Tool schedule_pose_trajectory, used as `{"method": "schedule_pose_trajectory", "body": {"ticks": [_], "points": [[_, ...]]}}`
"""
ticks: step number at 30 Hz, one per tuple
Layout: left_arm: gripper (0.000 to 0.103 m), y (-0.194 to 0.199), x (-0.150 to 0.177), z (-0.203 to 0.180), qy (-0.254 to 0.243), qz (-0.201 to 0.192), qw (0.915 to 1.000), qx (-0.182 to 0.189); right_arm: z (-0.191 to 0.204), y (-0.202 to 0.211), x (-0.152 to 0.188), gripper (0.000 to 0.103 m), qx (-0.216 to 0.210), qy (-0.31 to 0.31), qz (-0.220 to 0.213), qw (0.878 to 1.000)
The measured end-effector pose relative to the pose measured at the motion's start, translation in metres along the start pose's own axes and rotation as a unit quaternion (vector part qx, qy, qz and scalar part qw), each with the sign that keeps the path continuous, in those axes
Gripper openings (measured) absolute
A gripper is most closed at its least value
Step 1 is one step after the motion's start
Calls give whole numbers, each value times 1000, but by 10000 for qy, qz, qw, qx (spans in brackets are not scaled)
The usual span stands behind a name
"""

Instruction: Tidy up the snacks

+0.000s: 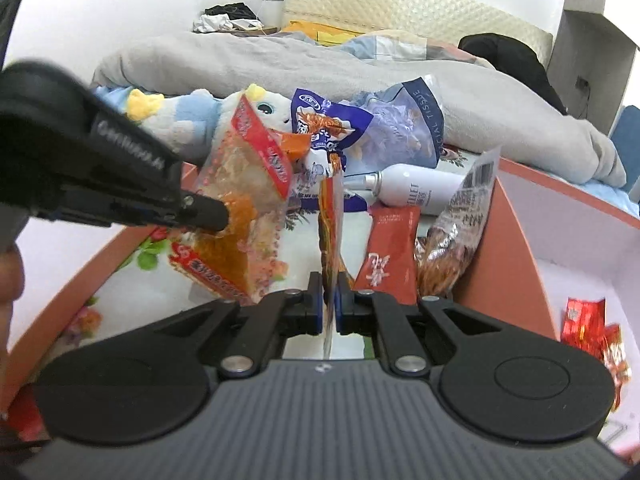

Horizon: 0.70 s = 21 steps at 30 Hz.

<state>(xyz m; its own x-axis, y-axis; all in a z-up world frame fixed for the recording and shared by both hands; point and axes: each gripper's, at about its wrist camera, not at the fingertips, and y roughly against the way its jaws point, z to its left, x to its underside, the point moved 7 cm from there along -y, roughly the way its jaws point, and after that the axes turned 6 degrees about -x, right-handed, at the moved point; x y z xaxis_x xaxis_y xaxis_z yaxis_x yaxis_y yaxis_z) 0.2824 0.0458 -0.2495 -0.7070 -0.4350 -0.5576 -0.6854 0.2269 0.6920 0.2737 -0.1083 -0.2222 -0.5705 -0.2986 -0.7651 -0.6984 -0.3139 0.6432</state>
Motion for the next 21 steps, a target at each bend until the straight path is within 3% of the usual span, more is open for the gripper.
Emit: {"method": "schedule_pose_trajectory", "body": {"ticks": [12,21], "points": [[7,44,21,-25,-102,-177,9998,24,-19,43,2,8,-13,-303,-120,9995],[7,69,12,-58,-149,-263,9995,7,-28,71,-12,8,-100,-437,-298,9986]]}}
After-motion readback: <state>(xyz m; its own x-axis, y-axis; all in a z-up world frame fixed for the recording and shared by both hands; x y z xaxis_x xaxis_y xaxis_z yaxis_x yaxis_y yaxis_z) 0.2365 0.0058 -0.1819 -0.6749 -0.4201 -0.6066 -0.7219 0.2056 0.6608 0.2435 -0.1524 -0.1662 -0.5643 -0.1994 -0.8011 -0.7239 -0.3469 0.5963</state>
